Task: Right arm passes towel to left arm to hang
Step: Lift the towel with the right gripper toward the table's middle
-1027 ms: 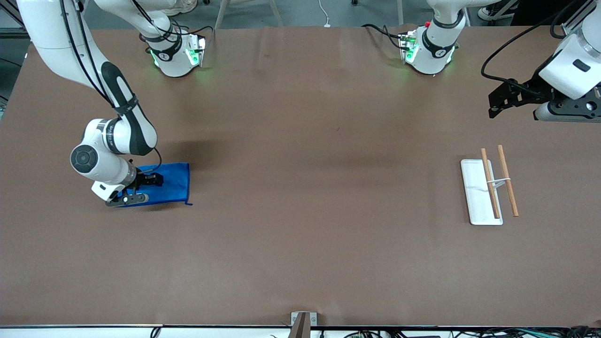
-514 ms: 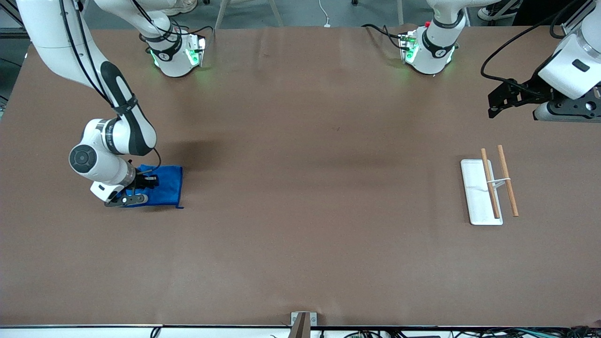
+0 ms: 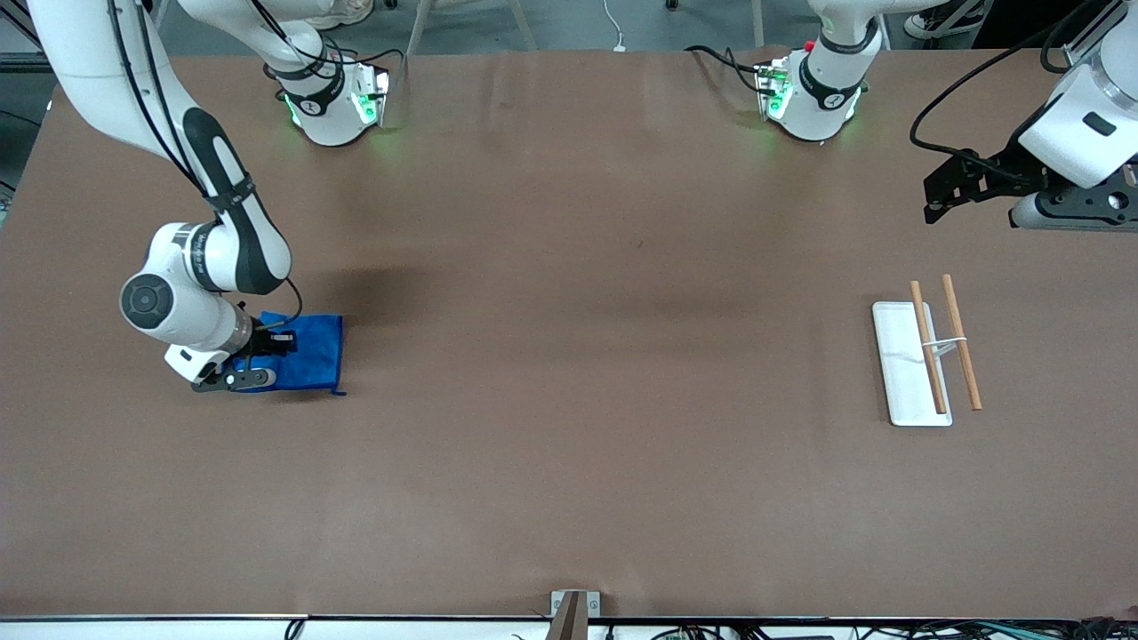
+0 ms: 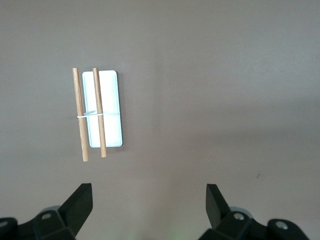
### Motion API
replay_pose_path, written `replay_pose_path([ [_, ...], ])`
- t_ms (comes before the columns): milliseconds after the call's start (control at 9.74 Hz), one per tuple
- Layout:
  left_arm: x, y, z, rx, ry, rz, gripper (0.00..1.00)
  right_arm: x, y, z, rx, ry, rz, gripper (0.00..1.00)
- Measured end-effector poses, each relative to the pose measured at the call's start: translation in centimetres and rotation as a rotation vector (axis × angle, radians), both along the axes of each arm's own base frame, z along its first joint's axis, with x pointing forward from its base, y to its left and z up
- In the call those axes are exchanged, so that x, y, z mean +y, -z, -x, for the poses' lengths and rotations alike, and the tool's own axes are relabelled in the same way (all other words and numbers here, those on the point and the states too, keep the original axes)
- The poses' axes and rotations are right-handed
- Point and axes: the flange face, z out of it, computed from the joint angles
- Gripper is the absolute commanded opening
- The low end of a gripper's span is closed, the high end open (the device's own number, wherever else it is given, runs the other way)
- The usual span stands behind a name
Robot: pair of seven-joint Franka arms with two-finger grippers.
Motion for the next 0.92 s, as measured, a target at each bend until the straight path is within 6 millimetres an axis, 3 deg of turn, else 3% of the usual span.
replay_pose_path([
  [205, 0.0, 0.0, 0.0, 0.0, 0.001, 0.0, 1.0, 2.5, -5.9, -0.9, 0.032, 0.06, -0.12, 0.0],
  [514, -0.1, 0.0, 0.0, 0.0, 0.001, 0.0, 1.0, 8.3, -14.0, -1.1, 0.002, 0.131, -0.36, 0.0],
  [924, -0.1, 0.1, 0.0, 0.001, 0.001, 0.0, 1.0, 17.9, -18.9, -0.2, -0.013, 0.206, -0.697, 0.0],
])
